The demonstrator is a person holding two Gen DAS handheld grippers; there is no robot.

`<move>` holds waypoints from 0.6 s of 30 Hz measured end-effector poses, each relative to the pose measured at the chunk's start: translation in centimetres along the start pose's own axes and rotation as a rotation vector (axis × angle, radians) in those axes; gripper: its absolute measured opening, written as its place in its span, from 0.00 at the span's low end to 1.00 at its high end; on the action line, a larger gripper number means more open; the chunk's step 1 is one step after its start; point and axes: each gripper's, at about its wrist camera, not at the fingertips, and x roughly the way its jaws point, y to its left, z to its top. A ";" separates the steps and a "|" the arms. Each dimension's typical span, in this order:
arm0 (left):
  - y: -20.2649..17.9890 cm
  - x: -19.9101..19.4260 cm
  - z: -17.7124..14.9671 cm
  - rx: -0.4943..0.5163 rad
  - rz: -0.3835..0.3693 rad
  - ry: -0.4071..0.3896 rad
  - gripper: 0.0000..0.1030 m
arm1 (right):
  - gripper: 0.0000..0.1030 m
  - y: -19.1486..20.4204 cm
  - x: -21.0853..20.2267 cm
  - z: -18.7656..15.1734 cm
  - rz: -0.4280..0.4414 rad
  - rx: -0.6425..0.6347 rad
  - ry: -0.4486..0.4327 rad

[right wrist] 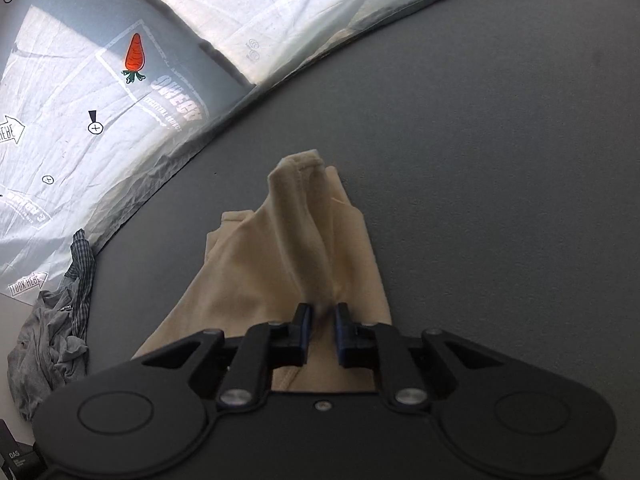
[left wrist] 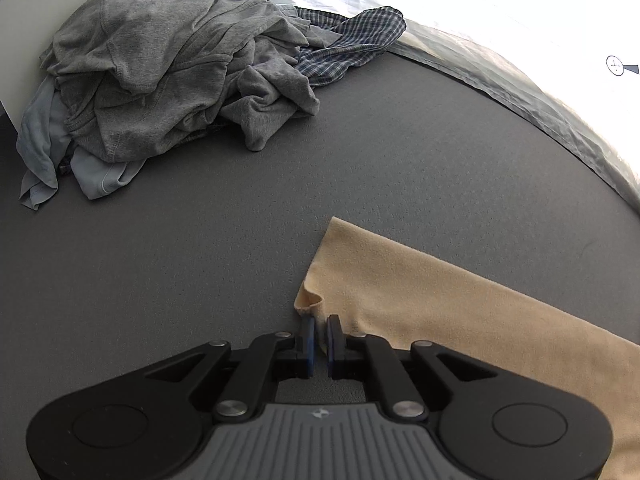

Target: Fold clothes

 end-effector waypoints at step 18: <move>-1.1 -0.2 -1.2 -0.010 -0.181 -0.115 0.02 | 0.46 -1.8 -5.5 -2.5 -0.023 0.119 -0.002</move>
